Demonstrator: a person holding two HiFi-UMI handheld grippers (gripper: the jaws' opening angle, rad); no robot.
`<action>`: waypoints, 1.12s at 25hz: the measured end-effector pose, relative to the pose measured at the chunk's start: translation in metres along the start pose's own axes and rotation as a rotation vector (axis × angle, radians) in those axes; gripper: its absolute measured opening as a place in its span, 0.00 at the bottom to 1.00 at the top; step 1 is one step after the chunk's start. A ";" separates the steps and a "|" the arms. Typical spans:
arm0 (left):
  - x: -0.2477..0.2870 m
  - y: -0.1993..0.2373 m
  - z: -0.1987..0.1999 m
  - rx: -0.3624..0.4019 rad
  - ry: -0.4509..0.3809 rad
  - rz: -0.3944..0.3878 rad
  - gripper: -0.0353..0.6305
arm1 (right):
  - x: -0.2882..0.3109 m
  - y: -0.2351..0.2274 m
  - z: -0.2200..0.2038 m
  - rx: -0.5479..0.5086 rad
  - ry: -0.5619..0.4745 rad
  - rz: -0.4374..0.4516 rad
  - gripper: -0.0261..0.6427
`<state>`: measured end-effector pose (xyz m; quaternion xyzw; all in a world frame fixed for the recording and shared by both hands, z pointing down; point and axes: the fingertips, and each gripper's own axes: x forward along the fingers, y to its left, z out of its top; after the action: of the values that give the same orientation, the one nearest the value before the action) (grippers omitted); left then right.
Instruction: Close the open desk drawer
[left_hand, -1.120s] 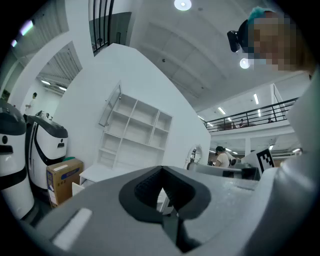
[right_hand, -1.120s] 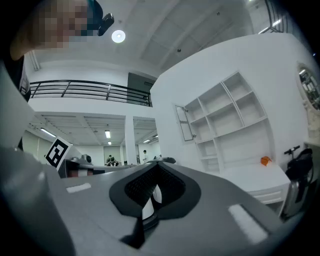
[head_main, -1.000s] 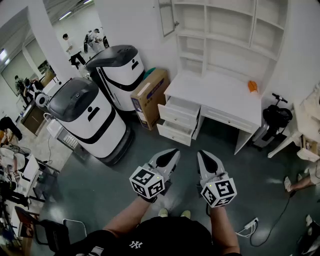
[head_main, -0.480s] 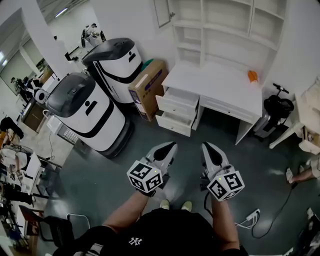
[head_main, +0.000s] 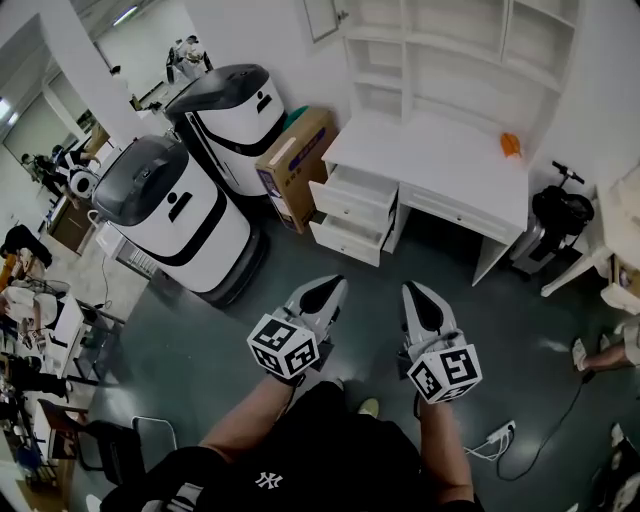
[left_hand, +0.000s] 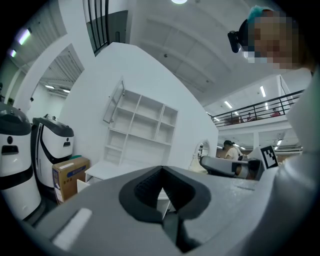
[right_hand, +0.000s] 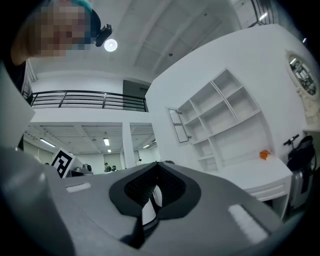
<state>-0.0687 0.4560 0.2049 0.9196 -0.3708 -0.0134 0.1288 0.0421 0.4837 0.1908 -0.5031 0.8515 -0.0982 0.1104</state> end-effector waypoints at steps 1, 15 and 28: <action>0.003 0.002 -0.001 -0.002 0.001 0.003 0.05 | 0.003 -0.001 0.000 -0.009 0.004 0.002 0.07; 0.083 0.116 -0.010 -0.026 0.010 0.039 0.05 | 0.123 -0.058 -0.025 -0.006 0.065 0.025 0.07; 0.191 0.284 -0.037 -0.006 0.094 0.054 0.05 | 0.295 -0.116 -0.055 0.018 0.115 -0.011 0.07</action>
<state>-0.1191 0.1371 0.3247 0.9085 -0.3892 0.0323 0.1490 -0.0150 0.1723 0.2497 -0.5002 0.8528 -0.1354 0.0654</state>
